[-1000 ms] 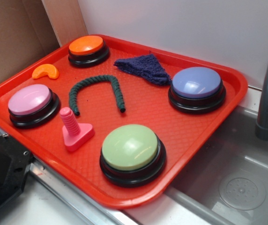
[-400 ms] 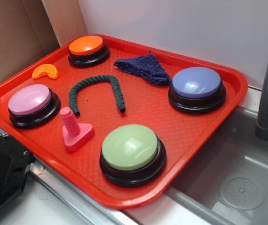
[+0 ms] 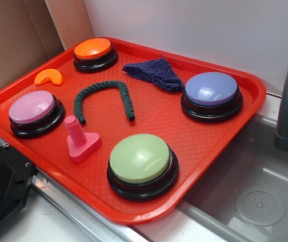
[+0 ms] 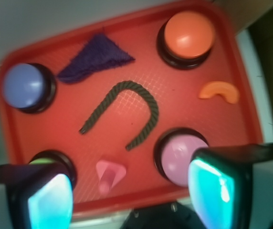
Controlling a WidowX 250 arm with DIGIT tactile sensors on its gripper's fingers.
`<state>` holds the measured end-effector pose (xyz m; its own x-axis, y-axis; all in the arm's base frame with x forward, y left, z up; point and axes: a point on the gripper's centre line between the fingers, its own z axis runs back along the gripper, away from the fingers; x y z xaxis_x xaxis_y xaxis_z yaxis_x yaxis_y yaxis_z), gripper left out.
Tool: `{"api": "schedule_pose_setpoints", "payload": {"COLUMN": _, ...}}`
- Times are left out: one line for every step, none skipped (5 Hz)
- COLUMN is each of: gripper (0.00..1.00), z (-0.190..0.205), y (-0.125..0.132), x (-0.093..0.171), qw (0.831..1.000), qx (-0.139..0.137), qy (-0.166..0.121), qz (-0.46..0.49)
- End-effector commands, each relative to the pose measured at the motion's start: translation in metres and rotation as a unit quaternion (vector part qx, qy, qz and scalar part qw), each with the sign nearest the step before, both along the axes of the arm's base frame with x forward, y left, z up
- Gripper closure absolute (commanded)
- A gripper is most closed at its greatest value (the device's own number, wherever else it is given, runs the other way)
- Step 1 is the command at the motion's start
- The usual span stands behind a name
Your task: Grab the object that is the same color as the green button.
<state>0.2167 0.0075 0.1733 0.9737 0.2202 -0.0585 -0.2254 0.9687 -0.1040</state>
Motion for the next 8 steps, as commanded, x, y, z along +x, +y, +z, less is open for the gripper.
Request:
{"api": "schedule_pose_setpoints", "payload": {"gripper": 0.00, "z": -0.014, "y": 0.021, "x": -0.056, "qw": 0.999, "qx": 0.028, "qy": -0.027, "qz": 0.020}}
{"api": "schedule_pose_setpoints", "payload": {"gripper": 0.00, "z": -0.014, "y": 0.021, "x": -0.056, "qw": 0.999, "qx": 0.028, "qy": -0.027, "qz": 0.020}}
{"api": "schedule_pose_setpoints", "payload": {"gripper": 0.00, "z": -0.014, "y": 0.021, "x": -0.056, "qw": 0.999, "qx": 0.028, "qy": -0.027, "qz": 0.020}}
{"api": "schedule_pose_setpoints", "payload": {"gripper": 0.00, "z": -0.014, "y": 0.021, "x": -0.056, "qw": 0.999, "qx": 0.028, "qy": -0.027, "qz": 0.020}}
{"api": "schedule_pose_setpoints", "payload": {"gripper": 0.00, "z": -0.014, "y": 0.021, "x": -0.056, "qw": 0.999, "qx": 0.028, "qy": -0.027, "qz": 0.020}}
{"api": "schedule_pose_setpoints", "payload": {"gripper": 0.00, "z": -0.018, "y": -0.005, "x": -0.045, "qw": 0.989, "qx": 0.001, "qy": -0.030, "qz": 0.145}}
{"api": "schedule_pose_setpoints", "payload": {"gripper": 0.00, "z": -0.007, "y": -0.011, "x": -0.028, "qw": 0.961, "qx": 0.004, "qy": -0.069, "qz": 0.267}}
{"api": "schedule_pose_setpoints", "payload": {"gripper": 0.00, "z": -0.012, "y": 0.010, "x": -0.016, "qw": 0.946, "qx": -0.022, "qy": -0.070, "qz": 0.317}}
